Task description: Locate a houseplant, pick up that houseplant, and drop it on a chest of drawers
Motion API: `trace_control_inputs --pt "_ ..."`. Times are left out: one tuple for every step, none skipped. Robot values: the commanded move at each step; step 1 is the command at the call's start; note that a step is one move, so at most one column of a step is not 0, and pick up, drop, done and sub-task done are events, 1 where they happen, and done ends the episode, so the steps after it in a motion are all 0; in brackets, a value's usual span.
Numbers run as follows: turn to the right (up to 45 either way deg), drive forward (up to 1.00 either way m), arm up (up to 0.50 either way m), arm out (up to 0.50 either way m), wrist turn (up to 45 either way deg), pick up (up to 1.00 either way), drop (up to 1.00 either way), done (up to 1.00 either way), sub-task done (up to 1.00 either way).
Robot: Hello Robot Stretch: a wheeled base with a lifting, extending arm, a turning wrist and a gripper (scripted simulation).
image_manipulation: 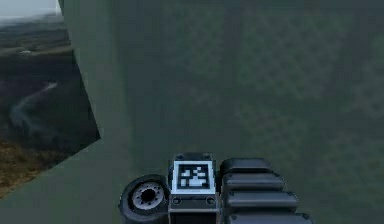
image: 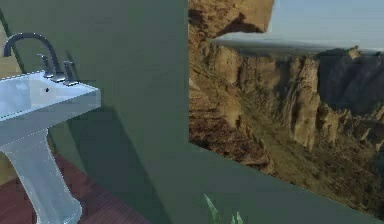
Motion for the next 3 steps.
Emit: trace_control_inputs --pt "-12.0 0.0 0.0 0.0 0.0 0.0 0.0 0.0 0.0" --pt "0.0 0.2 0.0 0.0 0.0 0.0 0.0 0.0 0.0" --pt "-45.0 0.0 0.0 0.0 0.0 0.0 0.0 0.0 0.0"
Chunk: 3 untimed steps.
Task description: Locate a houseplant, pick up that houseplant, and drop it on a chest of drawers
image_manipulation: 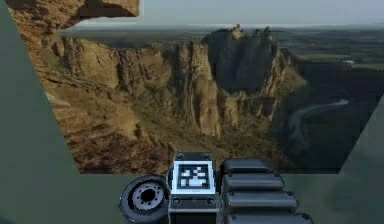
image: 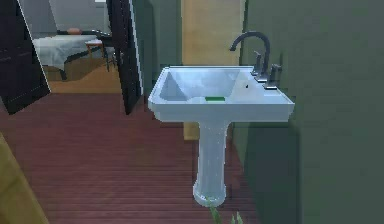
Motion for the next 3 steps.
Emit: trace_control_inputs --pt "0.0 0.5 0.0 0.0 0.0 0.0 0.0 0.0 0.0" --pt "-36.0 0.0 0.0 0.0 0.0 0.0 0.0 0.0 0.0" --pt "0.0 1.0 0.0 0.0 0.0 0.0 0.0 0.0 0.0"
